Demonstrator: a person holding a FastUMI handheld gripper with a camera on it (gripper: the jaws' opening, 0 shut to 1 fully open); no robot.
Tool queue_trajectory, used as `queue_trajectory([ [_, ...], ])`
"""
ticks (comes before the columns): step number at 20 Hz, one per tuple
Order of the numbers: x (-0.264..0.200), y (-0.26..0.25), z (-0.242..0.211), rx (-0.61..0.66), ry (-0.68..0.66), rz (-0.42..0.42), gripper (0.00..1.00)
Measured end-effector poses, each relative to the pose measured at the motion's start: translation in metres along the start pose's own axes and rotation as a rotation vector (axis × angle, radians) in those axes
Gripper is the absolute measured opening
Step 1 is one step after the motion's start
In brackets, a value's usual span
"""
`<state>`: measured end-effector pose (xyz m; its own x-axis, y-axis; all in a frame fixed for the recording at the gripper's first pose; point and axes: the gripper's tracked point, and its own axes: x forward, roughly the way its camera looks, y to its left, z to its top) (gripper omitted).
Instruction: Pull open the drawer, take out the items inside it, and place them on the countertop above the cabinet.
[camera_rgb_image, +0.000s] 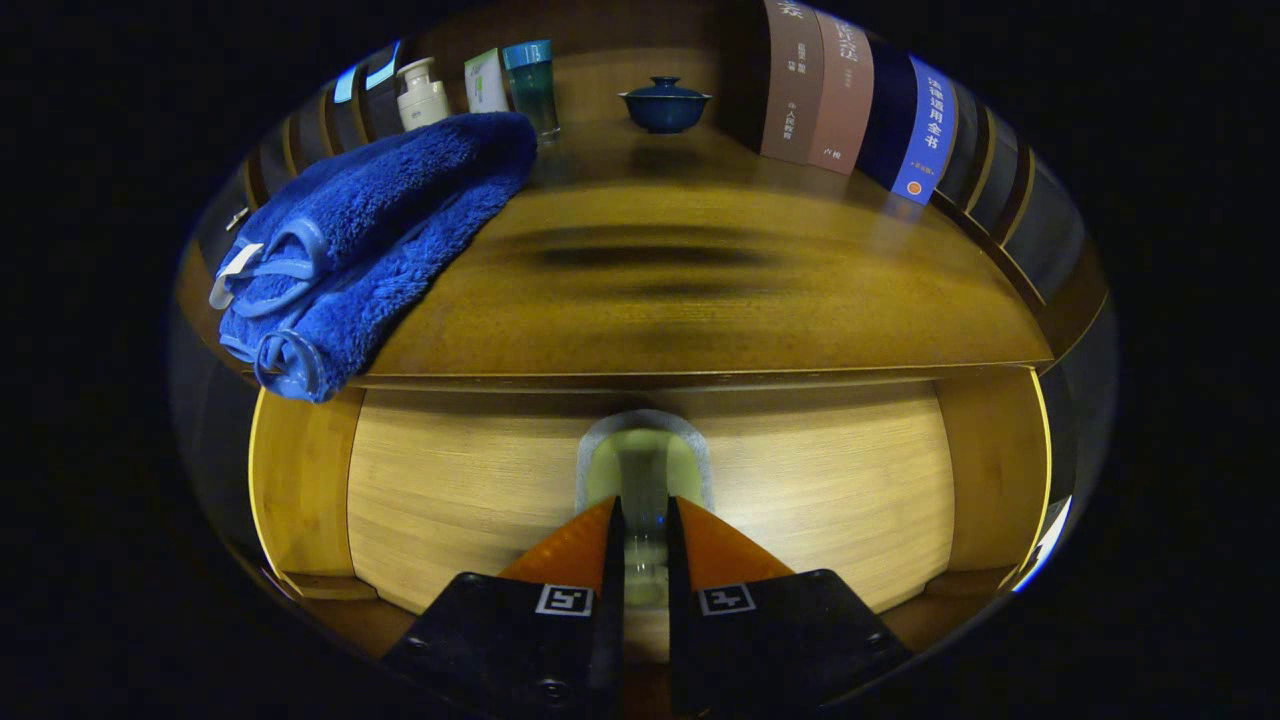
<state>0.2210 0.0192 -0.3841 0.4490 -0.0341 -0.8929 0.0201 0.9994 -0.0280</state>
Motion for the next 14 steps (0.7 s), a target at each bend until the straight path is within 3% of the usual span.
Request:
queue_trajectory([
  [2, -0.004, -0.002, 0.000, 0.021, -0.006, 0.000, 0.09],
  [7, -0.041, -0.008, 0.001, -0.003, -0.070, 0.008, 0.09],
  [14, -0.140, -0.013, 0.027, 0.029, -0.293, 0.025, 0.09],
])
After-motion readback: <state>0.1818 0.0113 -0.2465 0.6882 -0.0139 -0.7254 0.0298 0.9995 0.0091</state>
